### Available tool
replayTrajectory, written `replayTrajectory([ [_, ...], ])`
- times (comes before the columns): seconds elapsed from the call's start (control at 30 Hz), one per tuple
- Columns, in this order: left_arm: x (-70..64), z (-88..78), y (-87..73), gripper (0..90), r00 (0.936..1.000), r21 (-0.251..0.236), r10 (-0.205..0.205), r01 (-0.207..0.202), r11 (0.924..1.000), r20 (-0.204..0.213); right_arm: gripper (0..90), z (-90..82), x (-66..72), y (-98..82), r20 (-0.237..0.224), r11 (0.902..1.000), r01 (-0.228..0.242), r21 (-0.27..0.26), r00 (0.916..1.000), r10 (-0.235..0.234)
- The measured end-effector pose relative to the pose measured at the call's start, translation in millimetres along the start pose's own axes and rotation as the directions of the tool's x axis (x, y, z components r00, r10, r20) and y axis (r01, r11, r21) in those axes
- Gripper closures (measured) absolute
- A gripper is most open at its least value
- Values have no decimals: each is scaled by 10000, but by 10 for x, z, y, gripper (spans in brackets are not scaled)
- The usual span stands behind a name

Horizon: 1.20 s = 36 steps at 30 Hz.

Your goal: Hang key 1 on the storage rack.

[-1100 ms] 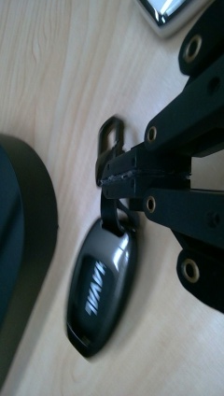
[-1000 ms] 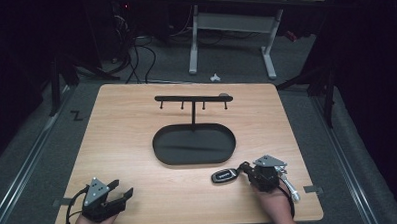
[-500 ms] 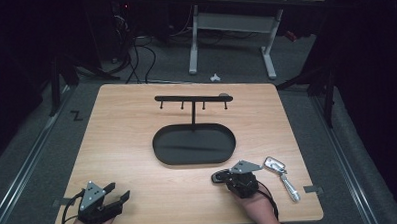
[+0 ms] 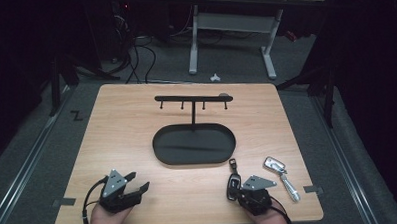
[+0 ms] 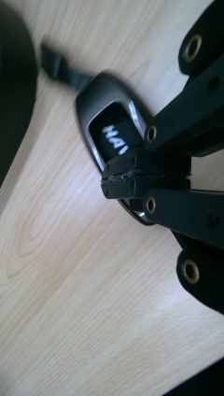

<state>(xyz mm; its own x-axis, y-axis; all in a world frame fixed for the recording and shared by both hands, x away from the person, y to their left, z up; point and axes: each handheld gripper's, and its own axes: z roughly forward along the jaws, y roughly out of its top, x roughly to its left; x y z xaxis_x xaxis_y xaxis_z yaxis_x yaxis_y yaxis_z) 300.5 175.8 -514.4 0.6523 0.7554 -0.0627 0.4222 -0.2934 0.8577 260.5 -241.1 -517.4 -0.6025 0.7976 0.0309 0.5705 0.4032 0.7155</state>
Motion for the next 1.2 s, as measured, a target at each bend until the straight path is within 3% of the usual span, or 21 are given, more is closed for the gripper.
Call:
replayTrajectory([
  [0.13, -87, 180, 107, 377, 9986, 18, 331, -332, 9994, 401, 897, -108, -58, -108, 320, 9997, -263, -13, 9991, 263],
  [0.17, -120, 252, 141, 376, 9977, 73, 429, -433, 9990, 527, 897, -166, -110, -170, 541, 9987, -508, -28, 9972, 509],
  [0.3, -146, 306, 174, 376, 9964, 58, 509, -514, 9987, 681, 897, -253, -209, -258, 866, 9962, -872, -64, 9924, 874],
  [0.43, -133, 295, 172, 376, 9966, 38, 464, -468, 9989, 678, 896, -298, -279, -300, 1082, 9937, -1113, -96, 9878, 1117],
  [0.57, -105, 264, 157, 376, 9973, -2, 343, -343, 9994, 643, 897, -290, -284, -301, 1110, 9944, -1056, -70, 9882, 1057],
  [0.8, -66, 211, 122, 377, 9986, -31, 154, -153, 9999, 509, 874, -308, -296, -287, 967, 9922, -1213, -273, 9876, 1234],
  [1.2, 15, 96, 39, 374, 9995, 122, -65, 61, 9999, 324, 809, -312, -342, -184, 1029, 9926, -1047, -608, 9885, 1106],
])
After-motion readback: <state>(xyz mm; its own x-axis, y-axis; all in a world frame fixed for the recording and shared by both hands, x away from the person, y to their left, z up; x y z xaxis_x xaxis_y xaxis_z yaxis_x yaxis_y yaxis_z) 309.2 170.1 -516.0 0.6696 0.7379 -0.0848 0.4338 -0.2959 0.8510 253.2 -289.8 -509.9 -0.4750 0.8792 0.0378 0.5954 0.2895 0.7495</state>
